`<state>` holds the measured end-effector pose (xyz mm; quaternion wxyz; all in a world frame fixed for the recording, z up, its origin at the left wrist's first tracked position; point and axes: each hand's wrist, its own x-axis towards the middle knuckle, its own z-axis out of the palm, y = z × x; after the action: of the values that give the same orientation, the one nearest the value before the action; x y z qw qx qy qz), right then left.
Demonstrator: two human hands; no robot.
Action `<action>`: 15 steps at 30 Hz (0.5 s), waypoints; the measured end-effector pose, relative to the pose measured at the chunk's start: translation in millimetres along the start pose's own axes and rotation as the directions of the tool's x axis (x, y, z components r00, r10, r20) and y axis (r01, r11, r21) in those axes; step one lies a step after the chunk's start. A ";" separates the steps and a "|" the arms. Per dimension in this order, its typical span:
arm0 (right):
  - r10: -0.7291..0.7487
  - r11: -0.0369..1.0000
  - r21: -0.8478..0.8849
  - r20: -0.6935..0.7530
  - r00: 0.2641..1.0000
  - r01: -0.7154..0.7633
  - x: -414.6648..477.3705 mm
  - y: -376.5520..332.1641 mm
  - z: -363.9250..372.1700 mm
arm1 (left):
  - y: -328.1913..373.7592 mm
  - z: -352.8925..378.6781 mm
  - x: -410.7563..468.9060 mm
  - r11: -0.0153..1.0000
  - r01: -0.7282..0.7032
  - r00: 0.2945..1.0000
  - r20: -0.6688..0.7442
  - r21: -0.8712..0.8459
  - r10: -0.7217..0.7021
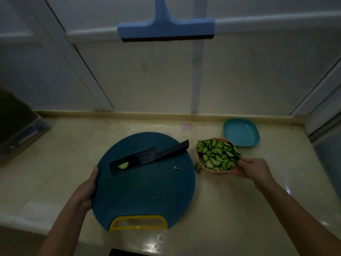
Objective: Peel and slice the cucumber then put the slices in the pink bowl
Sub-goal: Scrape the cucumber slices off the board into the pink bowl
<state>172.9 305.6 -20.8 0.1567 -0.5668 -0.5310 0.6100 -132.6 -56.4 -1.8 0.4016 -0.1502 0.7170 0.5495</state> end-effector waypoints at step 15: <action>-0.094 0.919 -0.383 0.022 0.995 0.096 75.9 -67.3 105.5 | 50.4 13.4 22.0 0.995 0.032 0.999 -0.015 0.097 -0.031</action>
<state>31.3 342.3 -26.9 0.0712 -0.5590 -0.6672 0.4870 -174.1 -21.5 14.5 0.4123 -0.1452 0.7433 0.5064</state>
